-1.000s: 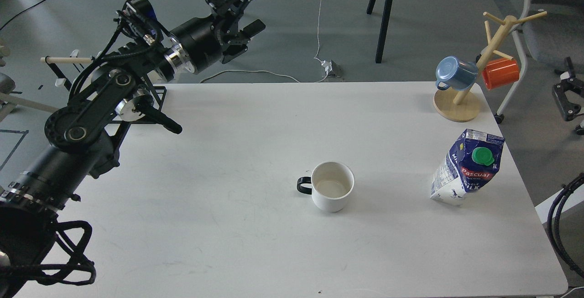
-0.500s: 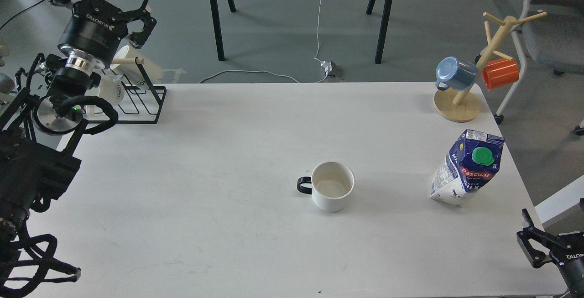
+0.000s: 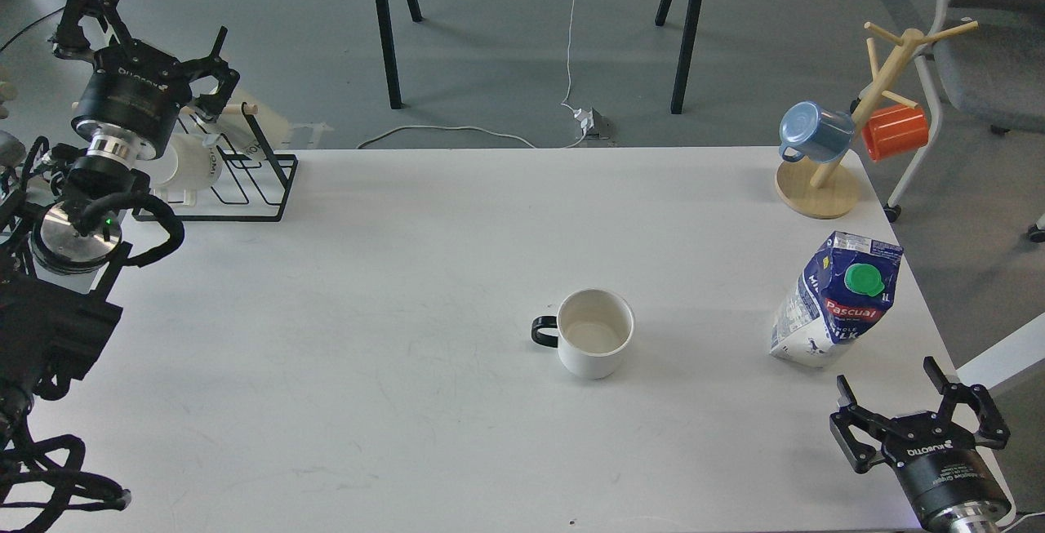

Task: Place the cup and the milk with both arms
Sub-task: 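Move the right gripper up to grasp the milk carton, then slide the milk carton with the right gripper next to the white mug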

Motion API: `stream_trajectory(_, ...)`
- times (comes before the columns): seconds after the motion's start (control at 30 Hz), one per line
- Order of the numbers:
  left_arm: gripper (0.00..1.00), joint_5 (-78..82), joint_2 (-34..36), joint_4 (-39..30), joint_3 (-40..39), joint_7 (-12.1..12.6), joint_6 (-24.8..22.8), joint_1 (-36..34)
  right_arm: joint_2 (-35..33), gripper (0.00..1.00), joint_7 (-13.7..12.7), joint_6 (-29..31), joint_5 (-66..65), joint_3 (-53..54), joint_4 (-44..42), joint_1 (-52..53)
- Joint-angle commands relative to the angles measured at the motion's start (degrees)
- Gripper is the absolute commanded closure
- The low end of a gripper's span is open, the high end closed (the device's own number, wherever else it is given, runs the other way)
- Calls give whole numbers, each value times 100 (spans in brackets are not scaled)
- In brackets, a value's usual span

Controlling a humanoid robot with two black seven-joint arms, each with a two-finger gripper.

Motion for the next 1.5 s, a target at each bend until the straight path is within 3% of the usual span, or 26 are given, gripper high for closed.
stream_trajectory(0.0, 1, 1, 50, 2, -2, 9, 9, 22, 202, 1, 0, 0, -9, -41, -240, 243)
stream_trajectory(0.2, 1, 1, 85, 2, 7, 9, 9, 22, 527, 1, 9, 0, -132, -339, -688, 727)
stream_trajectory(0.8, 1, 9, 138, 11, 16, 18, 0, 118, 695, 14, 70, 0, -123, -85, -662, 956)
stream_trajectory(1.0, 1, 18, 146, 11, 16, 18, 9, 162, 703, 35, 79, 0, -123, -85, -645, 956)
stream_trajectory(1.13, 1, 18, 146, 11, 25, 18, 9, 171, 712, 42, 79, 0, -123, -85, -636, 956)
stream_trajectory(1.3, 1, 18, 146, 11, 33, 26, 9, 171, 712, 62, 79, 0, -123, -102, -636, 973)
stream_trajectory(1.47, 1, 36, 146, 11, 51, 26, 35, 171, 712, 69, 79, 0, -140, -120, -610, 956)
